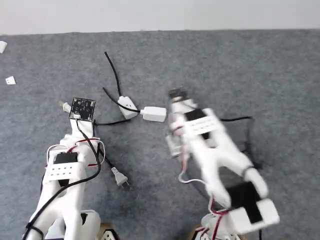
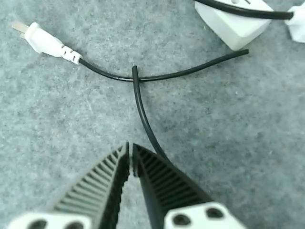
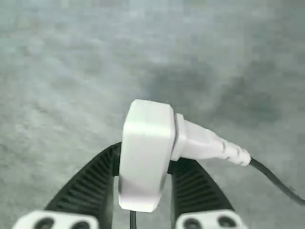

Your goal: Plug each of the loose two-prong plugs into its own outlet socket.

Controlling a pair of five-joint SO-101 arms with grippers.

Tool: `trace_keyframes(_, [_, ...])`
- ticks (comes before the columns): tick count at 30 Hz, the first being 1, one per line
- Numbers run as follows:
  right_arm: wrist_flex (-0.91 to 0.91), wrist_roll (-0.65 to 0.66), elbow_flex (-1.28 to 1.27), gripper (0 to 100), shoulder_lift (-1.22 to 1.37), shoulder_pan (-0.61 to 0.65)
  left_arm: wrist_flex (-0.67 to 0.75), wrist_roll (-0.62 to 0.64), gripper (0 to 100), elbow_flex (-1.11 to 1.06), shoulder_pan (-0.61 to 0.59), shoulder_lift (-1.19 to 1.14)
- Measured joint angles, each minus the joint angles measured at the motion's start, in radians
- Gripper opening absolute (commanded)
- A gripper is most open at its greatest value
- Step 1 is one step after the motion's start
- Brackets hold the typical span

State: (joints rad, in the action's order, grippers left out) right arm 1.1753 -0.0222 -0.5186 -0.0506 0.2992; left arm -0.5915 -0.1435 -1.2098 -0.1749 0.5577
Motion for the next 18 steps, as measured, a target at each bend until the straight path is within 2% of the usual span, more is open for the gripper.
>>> trace_keyframes(8, [0.092, 0.222, -0.002, 0.8, -0.252, -0.509, 0.0, 0.0, 2, 0.0, 0.0, 0.0])
trace_keyframes(12, [0.081, 0.353, -0.002, 0.8, -0.261, -0.783, 0.0, 0.0, 2, 0.0, 0.0, 0.0])
trace_keyframes(18, [-0.003, 0.549, -0.002, 0.8, -0.206, -1.097, 0.0, 0.0, 2, 0.0, 0.0, 0.0])
